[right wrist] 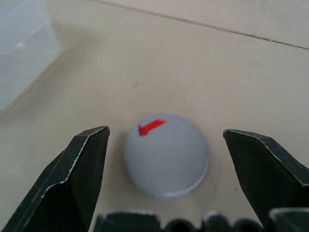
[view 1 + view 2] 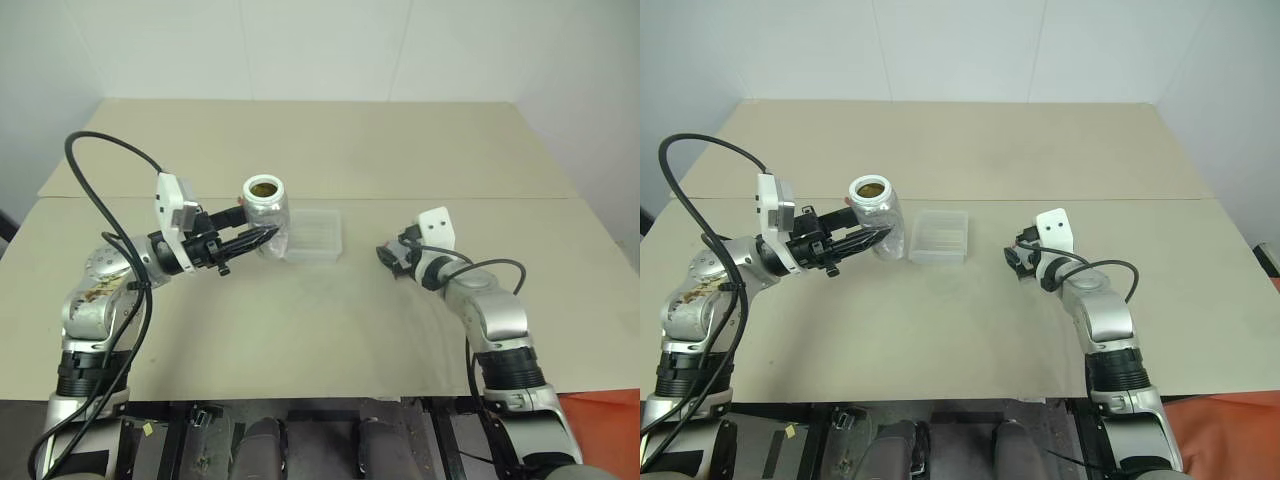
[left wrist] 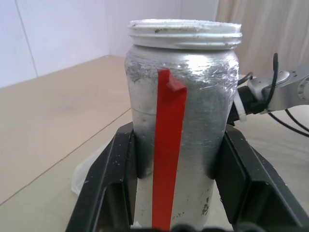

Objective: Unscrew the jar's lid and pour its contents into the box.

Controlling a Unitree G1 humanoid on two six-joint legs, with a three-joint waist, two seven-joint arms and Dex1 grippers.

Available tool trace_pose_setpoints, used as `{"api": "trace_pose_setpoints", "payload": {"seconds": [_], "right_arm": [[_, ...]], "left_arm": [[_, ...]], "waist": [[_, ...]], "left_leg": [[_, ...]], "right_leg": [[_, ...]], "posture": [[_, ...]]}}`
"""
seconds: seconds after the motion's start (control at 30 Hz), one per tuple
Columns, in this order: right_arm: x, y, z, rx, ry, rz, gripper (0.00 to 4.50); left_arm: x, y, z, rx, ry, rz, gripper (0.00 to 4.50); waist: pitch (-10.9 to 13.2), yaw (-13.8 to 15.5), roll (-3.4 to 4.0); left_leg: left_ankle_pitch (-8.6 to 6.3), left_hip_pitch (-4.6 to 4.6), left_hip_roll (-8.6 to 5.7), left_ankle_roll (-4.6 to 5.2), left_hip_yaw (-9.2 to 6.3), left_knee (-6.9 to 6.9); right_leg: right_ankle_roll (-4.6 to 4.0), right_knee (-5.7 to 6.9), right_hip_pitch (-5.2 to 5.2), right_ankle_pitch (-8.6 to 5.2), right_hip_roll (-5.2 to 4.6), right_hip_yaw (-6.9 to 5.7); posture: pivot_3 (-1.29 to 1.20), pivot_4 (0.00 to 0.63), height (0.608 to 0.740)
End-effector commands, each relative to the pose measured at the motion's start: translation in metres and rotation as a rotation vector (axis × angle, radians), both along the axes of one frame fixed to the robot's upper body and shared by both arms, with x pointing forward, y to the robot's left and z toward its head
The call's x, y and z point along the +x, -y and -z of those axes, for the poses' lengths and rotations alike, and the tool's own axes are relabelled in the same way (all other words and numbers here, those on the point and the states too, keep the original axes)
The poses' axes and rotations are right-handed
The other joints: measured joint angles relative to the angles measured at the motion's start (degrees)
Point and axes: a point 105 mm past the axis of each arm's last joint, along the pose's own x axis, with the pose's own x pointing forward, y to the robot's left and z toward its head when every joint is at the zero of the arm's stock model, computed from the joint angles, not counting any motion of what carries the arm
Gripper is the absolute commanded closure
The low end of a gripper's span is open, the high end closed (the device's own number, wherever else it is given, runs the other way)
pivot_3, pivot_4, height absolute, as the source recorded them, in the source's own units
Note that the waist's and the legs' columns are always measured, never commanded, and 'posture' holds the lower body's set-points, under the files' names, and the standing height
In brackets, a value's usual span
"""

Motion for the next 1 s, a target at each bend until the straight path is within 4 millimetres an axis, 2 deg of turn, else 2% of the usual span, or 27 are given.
{"api": "trace_pose_setpoints", "payload": {"seconds": [0.03, 0.13, 0.23, 0.33, 0.4, 0.53, 0.63, 0.7, 0.83, 1.0], "right_arm": [[-0.015, -0.008, -0.038, -0.016, 0.073, -0.151, 0.06], [-0.035, -0.017, -0.077, 0.039, 0.074, -0.345, 0.06], [-0.050, -0.027, -0.109, 0.077, 0.071, -0.498, 0.06], [-0.058, -0.038, -0.132, 0.109, 0.065, -0.617, 0.06], [-0.063, -0.046, -0.140, 0.116, 0.052, -0.683, 0.06], [-0.070, -0.057, -0.142, 0.086, 0.011, -0.775, 0.06], [-0.069, -0.058, -0.138, 0.061, -0.018, -0.786, 0.06], [-0.068, -0.059, -0.135, 0.058, -0.040, -0.788, 0.06], [-0.065, -0.058, -0.130, 0.073, -0.084, -0.784, 0.06], [-0.066, -0.059, -0.131, 0.093, -0.089, -0.790, 0.06]], "left_arm": [[0.003, 0.000, -0.014, 0.012, 0.082, -0.029, 2.63], [0.030, -0.006, -0.013, 0.127, 0.197, -0.197, 2.63], [0.057, -0.008, -0.025, 0.169, 0.321, -0.340, 2.63], [0.079, -0.006, -0.030, 0.444, 0.584, -0.441, 2.63], [0.089, -0.002, -0.034, 0.639, 0.790, -0.455, 2.63], [0.098, 0.019, -0.044, 0.954, 1.196, -0.350, 2.63], [0.100, 0.031, -0.048, 1.043, 1.411, -0.283, 2.63], [0.101, 0.040, -0.042, 1.122, 1.543, -0.200, 2.63], [0.106, 0.052, -0.024, 1.244, 1.737, -0.054, 2.63], [0.110, 0.063, -0.019, 1.253, 1.879, -0.015, 2.63]], "waist": [[0.00, -0.01, 0.00], [0.00, 0.09, 0.00], [0.00, 0.18, 0.00], [0.00, 0.21, -0.01], [0.00, 0.28, -0.01], [0.01, 0.85, -0.02], [0.00, 1.45, -0.02], [0.00, 1.65, -0.02], [0.01, 1.70, -0.02], [0.02, 1.68, -0.04]], "left_leg": [[0.00, 0.00, 0.00, 0.00, 0.00, 0.00], [0.00, 0.04, 0.01, 0.00, -0.05, 0.00], [0.01, 0.05, -0.02, 0.01, -0.06, 0.03], [0.01, 0.05, -0.03, 0.03, -0.07, 0.01], [0.01, 0.03, -0.05, 0.02, -0.05, -0.04], [0.00, -0.09, -0.09, 0.03, 0.01, 0.00], [0.00, -0.24, -0.11, 0.04, 0.02, 0.04], [0.00, -0.29, -0.10, 0.05, 0.03, 0.05], [-0.01, -0.39, -0.11, 0.05, 0.04, 0.11], [0.00, -0.49, -0.10, 0.05, 0.02, 0.12]], "right_leg": [[0.00, 0.00, 0.01, 0.00, 0.00, 0.00], [0.00, 0.00, 0.05, 0.00, 0.04, -0.03], [-0.01, 0.00, 0.10, 0.03, 0.03, -0.03], [0.00, -0.06, 0.10, 0.03, 0.03, -0.05], [0.00, -0.08, 0.06, 0.03, 0.04, -0.05], [0.00, -0.05, -0.02, 0.03, -0.03, -0.07], [0.04, -0.04, -0.12, 0.05, -0.04, -0.10], [0.04, -0.03, -0.13, 0.05, -0.05, -0.13], [0.07, 0.01, -0.18, 0.07, -0.05, -0.18], [0.07, 0.05, -0.27, 0.07, -0.05, -0.19]], "posture": [[0.00, 0.150, 0.740], [0.00, 0.150, 0.740], [0.00, 0.150, 0.740], [0.00, 0.150, 0.740], [0.00, 0.150, 0.740], [0.00, 0.150, 0.740], [0.00, 0.150, 0.740], [0.00, 0.150, 0.740], [0.00, 0.150, 0.740], [0.00, 0.150, 0.740]]}}
